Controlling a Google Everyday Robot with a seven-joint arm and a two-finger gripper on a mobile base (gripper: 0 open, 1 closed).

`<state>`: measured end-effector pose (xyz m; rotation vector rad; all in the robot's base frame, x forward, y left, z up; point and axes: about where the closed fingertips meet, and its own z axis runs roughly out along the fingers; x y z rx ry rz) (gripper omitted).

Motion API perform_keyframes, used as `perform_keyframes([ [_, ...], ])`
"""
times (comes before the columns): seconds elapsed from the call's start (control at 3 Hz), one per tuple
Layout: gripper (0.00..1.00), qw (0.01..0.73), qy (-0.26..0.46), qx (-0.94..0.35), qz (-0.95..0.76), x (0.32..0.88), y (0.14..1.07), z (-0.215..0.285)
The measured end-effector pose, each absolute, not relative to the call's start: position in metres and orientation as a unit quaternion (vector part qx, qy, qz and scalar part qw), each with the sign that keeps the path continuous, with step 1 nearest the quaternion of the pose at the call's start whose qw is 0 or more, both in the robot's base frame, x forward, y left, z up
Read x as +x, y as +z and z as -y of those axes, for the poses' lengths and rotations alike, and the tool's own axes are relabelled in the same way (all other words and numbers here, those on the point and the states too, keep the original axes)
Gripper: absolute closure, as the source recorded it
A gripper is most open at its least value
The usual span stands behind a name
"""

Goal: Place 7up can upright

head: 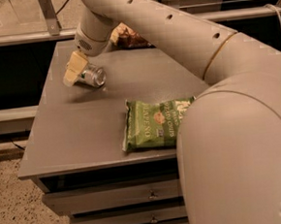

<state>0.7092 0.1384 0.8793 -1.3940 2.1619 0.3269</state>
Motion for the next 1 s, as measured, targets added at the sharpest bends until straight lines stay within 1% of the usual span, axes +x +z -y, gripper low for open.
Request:
perform_keyframes([
  [0.33,0.00,0.236,0.096,-0.515,-0.818,0.724,0.860,-0.163],
  [0.67,0.00,0.219,0.071,-0.513,-0.827,0.733,0.852,-0.169],
  [1.0,0.16,0.197,0.022,-0.510,-0.837,0.736,0.848,-0.172],
])
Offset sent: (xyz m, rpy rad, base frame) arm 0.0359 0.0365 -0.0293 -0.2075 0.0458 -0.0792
